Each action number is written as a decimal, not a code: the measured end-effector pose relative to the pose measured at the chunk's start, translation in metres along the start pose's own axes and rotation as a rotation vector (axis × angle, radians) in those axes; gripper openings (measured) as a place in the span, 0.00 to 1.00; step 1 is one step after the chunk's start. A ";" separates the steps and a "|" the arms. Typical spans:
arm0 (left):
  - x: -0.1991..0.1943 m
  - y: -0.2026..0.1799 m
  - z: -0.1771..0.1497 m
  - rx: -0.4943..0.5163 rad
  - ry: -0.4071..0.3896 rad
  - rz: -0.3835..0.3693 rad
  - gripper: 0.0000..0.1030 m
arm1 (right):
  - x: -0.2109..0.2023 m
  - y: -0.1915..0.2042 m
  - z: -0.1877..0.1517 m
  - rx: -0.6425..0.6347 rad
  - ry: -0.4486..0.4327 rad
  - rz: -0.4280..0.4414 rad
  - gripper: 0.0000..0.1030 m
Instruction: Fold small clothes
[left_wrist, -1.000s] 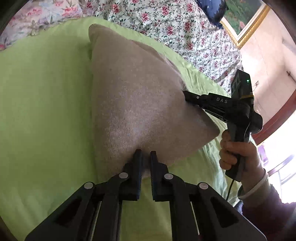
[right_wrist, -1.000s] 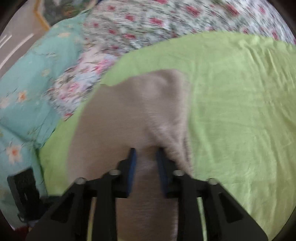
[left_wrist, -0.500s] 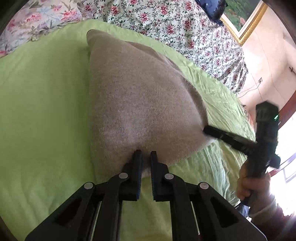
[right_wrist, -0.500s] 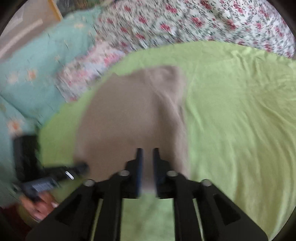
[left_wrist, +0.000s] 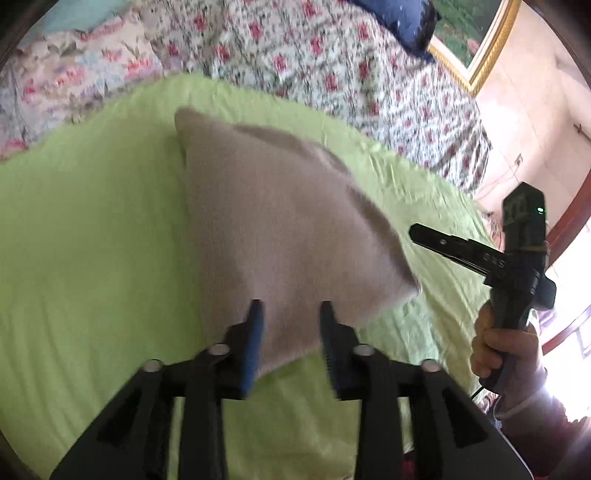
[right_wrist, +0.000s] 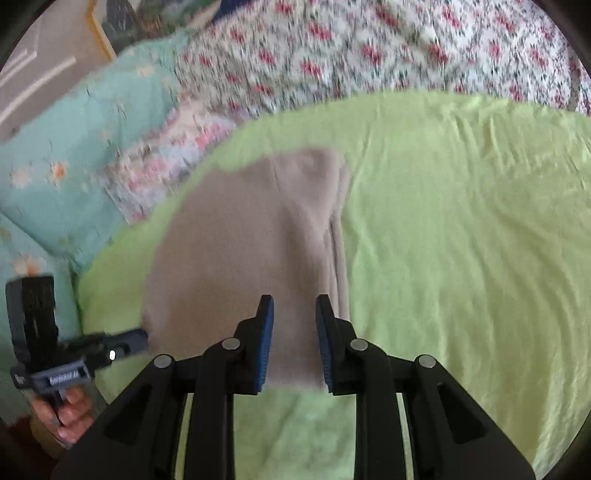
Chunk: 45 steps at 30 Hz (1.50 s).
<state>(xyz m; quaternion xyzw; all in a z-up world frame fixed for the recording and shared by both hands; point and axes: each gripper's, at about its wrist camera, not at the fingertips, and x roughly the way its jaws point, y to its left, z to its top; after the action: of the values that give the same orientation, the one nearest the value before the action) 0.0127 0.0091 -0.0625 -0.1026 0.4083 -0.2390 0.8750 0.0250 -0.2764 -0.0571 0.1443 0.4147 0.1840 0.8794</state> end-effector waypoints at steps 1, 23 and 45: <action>-0.001 0.001 0.004 0.001 -0.011 0.003 0.36 | 0.006 0.003 0.009 0.003 0.001 0.011 0.25; -0.004 0.008 -0.004 -0.031 0.023 0.167 0.49 | -0.005 0.007 0.010 0.088 0.015 0.038 0.26; -0.043 -0.026 -0.067 0.132 0.070 0.404 0.84 | -0.078 0.042 -0.099 -0.111 0.064 -0.126 0.96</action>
<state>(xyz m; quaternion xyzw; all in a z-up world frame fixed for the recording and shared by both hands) -0.0708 0.0091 -0.0679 0.0471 0.4342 -0.0883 0.8952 -0.1069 -0.2634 -0.0476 0.0628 0.4400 0.1556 0.8822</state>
